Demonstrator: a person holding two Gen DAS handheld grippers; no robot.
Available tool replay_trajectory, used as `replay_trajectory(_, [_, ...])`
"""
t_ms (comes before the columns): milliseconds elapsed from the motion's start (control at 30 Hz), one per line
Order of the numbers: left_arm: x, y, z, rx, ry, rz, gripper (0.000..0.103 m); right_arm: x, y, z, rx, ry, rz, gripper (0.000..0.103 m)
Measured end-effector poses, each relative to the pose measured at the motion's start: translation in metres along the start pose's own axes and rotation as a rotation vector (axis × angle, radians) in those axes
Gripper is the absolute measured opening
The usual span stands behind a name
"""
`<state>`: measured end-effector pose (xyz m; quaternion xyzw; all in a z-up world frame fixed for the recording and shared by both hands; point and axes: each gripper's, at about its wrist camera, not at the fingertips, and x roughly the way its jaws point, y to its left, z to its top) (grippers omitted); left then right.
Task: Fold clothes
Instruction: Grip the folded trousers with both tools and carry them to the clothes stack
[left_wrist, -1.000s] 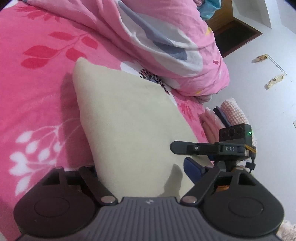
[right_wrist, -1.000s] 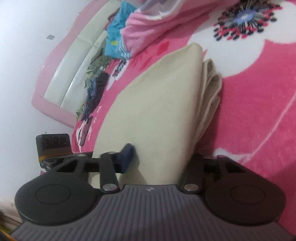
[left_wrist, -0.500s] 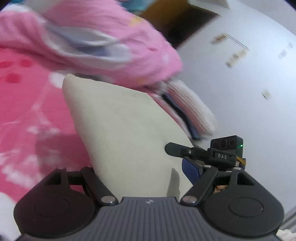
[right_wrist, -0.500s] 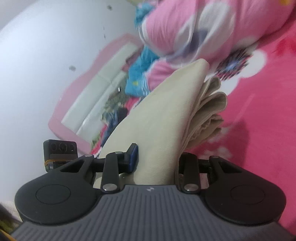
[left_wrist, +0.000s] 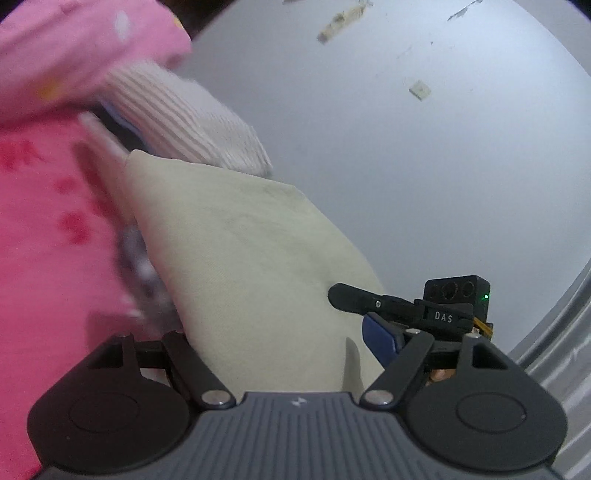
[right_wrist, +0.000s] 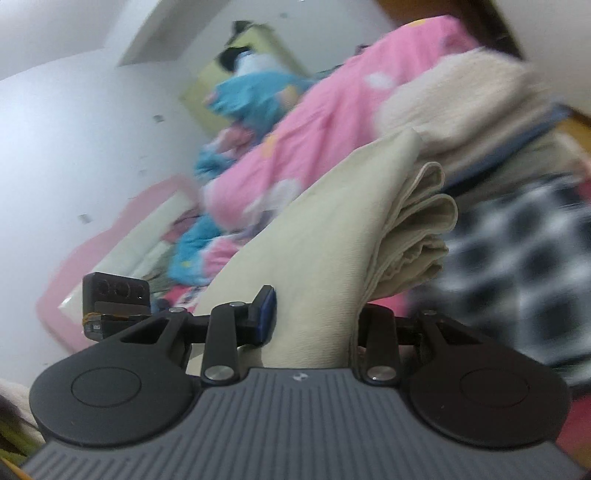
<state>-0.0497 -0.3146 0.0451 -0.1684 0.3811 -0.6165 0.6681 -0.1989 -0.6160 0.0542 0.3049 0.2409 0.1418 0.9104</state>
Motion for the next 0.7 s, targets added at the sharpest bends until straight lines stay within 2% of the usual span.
replay_trajectory(67, [0.031, 0.003, 0.007, -0.018, 0.031, -0.011, 0.078, -0.03, -0.018, 0.007, 0.003, -0.029, -0.051, 0.032])
replay_trajectory(167, [0.072, 0.011, 0.018, -0.046, 0.073, -0.016, 0.077, -0.035, -0.052, 0.017, 0.024, -0.025, -0.068, 0.032])
replay_trajectory(233, [0.09, 0.01, 0.025, -0.052, 0.074, 0.003, 0.077, -0.037, -0.073, 0.024, 0.035, -0.023, -0.076, 0.032])
replay_trajectory(400, [0.117, 0.015, 0.035, -0.029, 0.076, 0.053, 0.077, -0.027, -0.106, 0.049, -0.016, 0.0, -0.028, 0.035])
replay_trajectory(433, [0.125, 0.022, 0.031, -0.035, 0.098, 0.084, 0.077, -0.022, -0.114, 0.053, -0.041, 0.017, -0.032, 0.038])
replay_trajectory(533, [0.148, 0.043, 0.022, -0.061, 0.148, 0.163, 0.075, -0.005, -0.154, 0.053, 0.022, 0.056, -0.076, 0.041])
replay_trajectory(600, [0.154, 0.055, 0.018, -0.101, 0.128, 0.161, 0.075, 0.007, -0.18, 0.046, 0.084, 0.065, -0.108, 0.042])
replay_trajectory(700, [0.155, 0.055, 0.02, -0.107, 0.116, 0.152, 0.075, 0.0, -0.178, 0.043, 0.043, 0.024, -0.08, 0.042])
